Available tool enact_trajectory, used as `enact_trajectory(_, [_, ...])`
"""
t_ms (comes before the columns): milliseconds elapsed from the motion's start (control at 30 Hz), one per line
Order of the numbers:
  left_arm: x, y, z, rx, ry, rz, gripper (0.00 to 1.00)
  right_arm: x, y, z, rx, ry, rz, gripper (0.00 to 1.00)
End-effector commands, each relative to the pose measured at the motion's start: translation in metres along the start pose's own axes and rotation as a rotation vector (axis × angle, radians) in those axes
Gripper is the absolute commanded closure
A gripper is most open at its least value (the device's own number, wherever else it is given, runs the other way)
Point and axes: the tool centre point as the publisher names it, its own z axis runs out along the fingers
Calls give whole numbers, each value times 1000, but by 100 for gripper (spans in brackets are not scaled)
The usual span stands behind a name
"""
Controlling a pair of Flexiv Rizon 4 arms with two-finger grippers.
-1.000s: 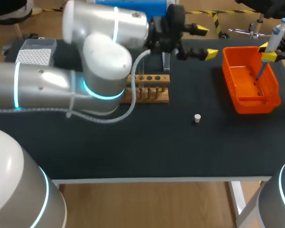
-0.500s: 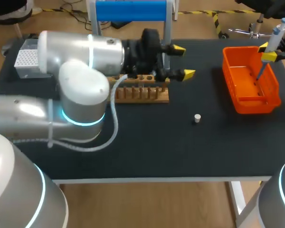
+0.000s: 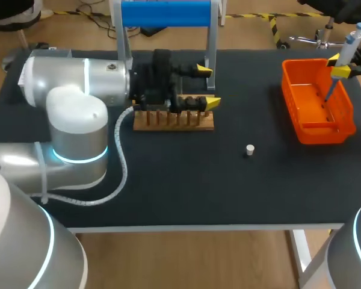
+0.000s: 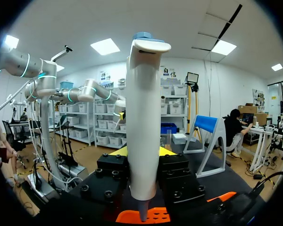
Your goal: Invert the test tube, pick up the pipette, mount the tip to pipette, aspirate from beaker and dispense into the tube, eject the tip, return the pipette, and cap with the stopper.
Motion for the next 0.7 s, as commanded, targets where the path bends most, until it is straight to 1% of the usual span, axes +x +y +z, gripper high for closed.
enact_trajectory(33, [0,9,-17,78,-9,-4,0,-1,1,-1,3,4,1,100])
enact_trajectory(100, [-1,12,-19,81,-16,-8,0,-1,1,-1,3,4,1,100])
enact_trajectory(433, [2,17,-23,93,-53,-8,0,-1,1,-1,3,4,1,100])
enact_trajectory(700, [2,14,-24,84,-57,-7,0,-1,1,-1,3,4,1,100])
